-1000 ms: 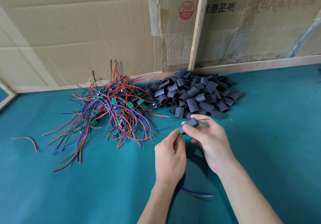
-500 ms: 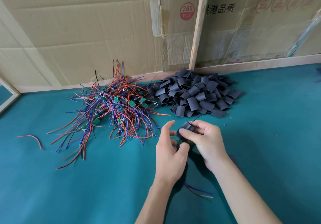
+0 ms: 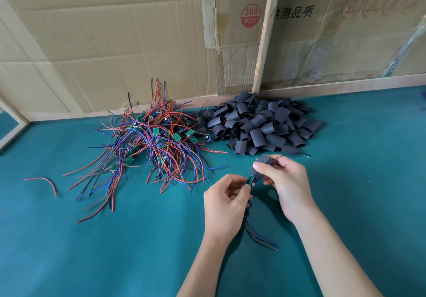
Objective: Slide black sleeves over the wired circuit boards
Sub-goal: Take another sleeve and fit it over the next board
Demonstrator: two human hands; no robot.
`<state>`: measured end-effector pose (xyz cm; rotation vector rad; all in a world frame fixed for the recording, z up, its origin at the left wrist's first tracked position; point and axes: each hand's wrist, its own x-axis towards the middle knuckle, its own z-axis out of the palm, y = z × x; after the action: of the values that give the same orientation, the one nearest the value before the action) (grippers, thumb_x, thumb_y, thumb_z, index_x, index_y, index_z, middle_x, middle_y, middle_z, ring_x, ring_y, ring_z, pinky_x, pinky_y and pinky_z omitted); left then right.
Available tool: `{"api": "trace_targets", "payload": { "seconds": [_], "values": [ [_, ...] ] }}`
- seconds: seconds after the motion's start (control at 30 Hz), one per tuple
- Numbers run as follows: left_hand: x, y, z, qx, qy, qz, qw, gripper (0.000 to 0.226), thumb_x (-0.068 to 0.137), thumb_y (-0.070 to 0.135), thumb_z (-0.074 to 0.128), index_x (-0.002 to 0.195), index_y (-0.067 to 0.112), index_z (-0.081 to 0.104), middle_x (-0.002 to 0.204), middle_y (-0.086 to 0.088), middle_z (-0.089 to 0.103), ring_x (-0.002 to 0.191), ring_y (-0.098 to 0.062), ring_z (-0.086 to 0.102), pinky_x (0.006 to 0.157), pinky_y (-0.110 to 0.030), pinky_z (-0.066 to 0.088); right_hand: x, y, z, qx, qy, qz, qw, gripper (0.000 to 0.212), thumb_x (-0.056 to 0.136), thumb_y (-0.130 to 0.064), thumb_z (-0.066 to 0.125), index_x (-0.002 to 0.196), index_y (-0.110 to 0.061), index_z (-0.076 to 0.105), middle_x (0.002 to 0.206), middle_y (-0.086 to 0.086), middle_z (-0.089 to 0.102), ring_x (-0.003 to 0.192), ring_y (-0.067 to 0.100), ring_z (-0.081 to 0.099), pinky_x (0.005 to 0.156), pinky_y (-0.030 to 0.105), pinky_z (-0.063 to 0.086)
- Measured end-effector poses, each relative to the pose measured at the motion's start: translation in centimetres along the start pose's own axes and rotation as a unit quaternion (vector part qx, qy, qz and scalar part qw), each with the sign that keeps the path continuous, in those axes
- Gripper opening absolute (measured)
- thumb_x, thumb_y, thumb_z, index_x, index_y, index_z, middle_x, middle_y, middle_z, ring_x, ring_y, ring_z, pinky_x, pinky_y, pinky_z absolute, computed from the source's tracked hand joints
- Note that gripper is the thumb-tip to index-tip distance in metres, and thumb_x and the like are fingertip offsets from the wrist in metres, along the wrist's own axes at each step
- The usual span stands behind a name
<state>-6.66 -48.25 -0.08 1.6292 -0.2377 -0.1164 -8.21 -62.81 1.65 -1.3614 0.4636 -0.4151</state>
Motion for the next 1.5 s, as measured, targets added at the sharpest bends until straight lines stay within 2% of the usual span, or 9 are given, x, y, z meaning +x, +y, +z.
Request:
{"api": "trace_targets", "payload": {
  "seconds": [0.3,0.6,0.73,0.93,1.1,1.2,1.3,1.4,1.5],
  "values": [
    [0.4,-0.2,0.0,-0.043,0.026,-0.007,0.999,0.016,0.091,-0.002,0.065,0.087,0.011,0.072,0.075,-0.004,0.074,0.064,-0.016,0.071,0.058,-0.022,0.054,-0.3,0.2,0.2,0.006,-0.062,0.011,0.998,0.014,0.088,-0.017,0.080,0.097,-0.008,0.075,0.083,0.009,0.076,0.072,0.017,0.068,0.066,0.026,0.057],
    [1.0,-0.7,0.1,-0.076,0.079,-0.022,0.994,0.011,0.094,0.001,0.064,0.089,0.010,0.067,0.074,-0.007,0.073,0.061,-0.018,0.070,0.056,-0.023,0.052,-0.8,-0.1,0.4,0.018,-0.134,0.054,0.989,0.018,0.076,-0.018,0.083,0.091,-0.011,0.074,0.100,0.022,0.076,0.090,0.030,0.074,0.080,0.034,0.061],
    [1.0,-0.8,0.1,-0.048,0.078,0.000,0.996,0.008,0.094,0.009,0.067,0.090,0.015,0.068,0.080,-0.002,0.073,0.067,-0.016,0.069,0.062,-0.027,0.056,-1.1,-0.1,1.0,0.062,-0.143,0.063,0.986,0.009,0.081,-0.015,0.082,0.088,-0.014,0.076,0.103,0.025,0.075,0.090,0.031,0.073,0.082,0.034,0.061],
    [0.6,-0.6,0.8,0.092,0.058,0.077,0.991,0.008,0.099,0.016,0.059,0.093,0.020,0.059,0.095,0.005,0.067,0.085,-0.008,0.063,0.075,-0.019,0.049,-1.4,-1.0,0.9,0.134,-0.135,0.116,0.975,0.051,0.073,-0.026,0.081,0.115,0.000,0.068,0.109,0.021,0.076,0.099,0.031,0.076,0.078,0.029,0.062],
    [0.5,-0.4,0.7,0.074,0.051,0.068,0.994,0.008,0.098,0.019,0.061,0.091,0.019,0.059,0.092,0.005,0.068,0.085,-0.011,0.065,0.075,-0.023,0.052,-1.5,-1.2,1.0,0.137,-0.110,0.124,0.977,0.029,0.097,-0.010,0.065,0.126,-0.013,0.062,0.107,0.024,0.076,0.090,0.029,0.076,0.072,0.029,0.062],
    [0.4,-0.2,0.8,0.070,0.060,0.054,0.994,0.015,0.096,0.023,0.065,0.086,0.020,0.054,0.084,0.007,0.067,0.074,-0.007,0.061,0.067,-0.016,0.047,-1.8,-1.3,1.1,0.096,-0.116,0.113,0.982,0.026,0.101,-0.007,0.059,0.126,-0.013,0.065,0.103,0.020,0.078,0.086,0.026,0.076,0.070,0.028,0.061],
    [0.4,-0.2,0.7,0.071,0.046,0.050,0.995,0.020,0.091,0.029,0.068,0.085,0.020,0.052,0.079,0.008,0.065,0.070,-0.007,0.059,0.066,-0.020,0.048,-2.2,-1.7,1.3,0.068,-0.112,0.108,0.985,0.023,0.101,-0.006,0.057,0.121,-0.011,0.067,0.097,0.019,0.078,0.080,0.023,0.074,0.065,0.026,0.059],
    [0.2,0.1,0.7,0.060,0.004,0.060,0.996,0.025,0.085,0.045,0.063,0.087,0.020,0.056,0.083,0.007,0.066,0.071,-0.008,0.059,0.067,-0.021,0.049,-2.1,-2.7,0.1,0.056,-0.039,0.088,0.994,0.023,0.099,-0.002,0.053,0.116,-0.006,0.069,0.083,0.019,0.075,0.068,0.023,0.070,0.059,0.029,0.059],
    [0.4,0.1,0.5,0.002,0.010,0.035,0.999,0.018,0.087,0.037,0.059,0.087,0.019,0.060,0.085,0.003,0.066,0.075,-0.014,0.061,0.071,-0.028,0.053,-2.6,-4.4,-3.4,-0.074,0.020,0.066,0.995,0.025,0.096,-0.004,0.052,0.115,-0.009,0.068,0.068,0.018,0.071,0.050,0.022,0.059,0.050,0.031,0.050]
  ]
}}
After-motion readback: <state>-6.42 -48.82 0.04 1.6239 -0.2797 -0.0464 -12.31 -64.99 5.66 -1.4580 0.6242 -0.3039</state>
